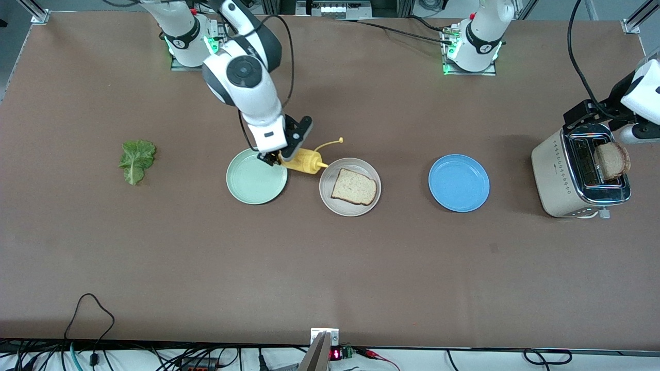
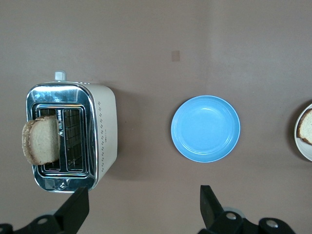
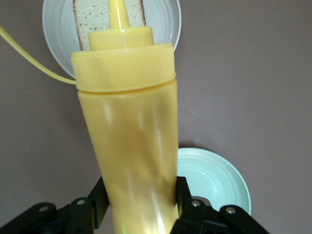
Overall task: Make sandwich in beige plate with both arms
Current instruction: 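Tilt the yellow bottle over the toast with the right gripper, then carry the yellow bottle back beside the lettuce with the right gripper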
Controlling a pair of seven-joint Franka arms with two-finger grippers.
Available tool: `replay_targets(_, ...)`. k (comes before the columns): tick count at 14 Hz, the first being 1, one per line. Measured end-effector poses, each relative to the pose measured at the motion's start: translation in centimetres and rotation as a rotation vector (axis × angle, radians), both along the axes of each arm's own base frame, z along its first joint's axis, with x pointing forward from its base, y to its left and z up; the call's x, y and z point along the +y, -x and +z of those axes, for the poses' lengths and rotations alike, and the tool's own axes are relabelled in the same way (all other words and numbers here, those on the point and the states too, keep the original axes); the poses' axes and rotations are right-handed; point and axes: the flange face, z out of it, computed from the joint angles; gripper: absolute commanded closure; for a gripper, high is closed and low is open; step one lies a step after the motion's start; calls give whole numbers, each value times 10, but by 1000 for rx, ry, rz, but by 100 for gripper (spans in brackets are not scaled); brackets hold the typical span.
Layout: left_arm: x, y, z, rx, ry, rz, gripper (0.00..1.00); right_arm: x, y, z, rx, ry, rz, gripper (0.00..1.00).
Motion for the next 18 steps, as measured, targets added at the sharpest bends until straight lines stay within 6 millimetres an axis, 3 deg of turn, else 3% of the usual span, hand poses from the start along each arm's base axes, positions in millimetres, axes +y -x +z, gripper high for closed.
replay_targets(4, 1, 0, 0, 3, 0, 1, 0, 44, -9, -42, -8, 45, -14, 100)
replay_targets(7, 1, 1, 0, 5, 1, 3, 0, 54, -11, -64, -10, 71, -14, 100)
replay_targets(9, 1, 1, 0, 6, 1, 2, 0, 52, -15, -65, -20, 81, -17, 100)
replay_targets(11, 0, 1, 0, 6, 1, 0, 0, 39, -33, -53, -40, 76, -46, 100)
replay_targets(15, 0, 1, -1, 9, 1, 1, 0, -8, -66, 0, -57, 81, -53, 100)
replay_targets(18, -1, 1, 0, 9, 1, -1, 0, -62, -79, 38, -17, 25, -32, 100)
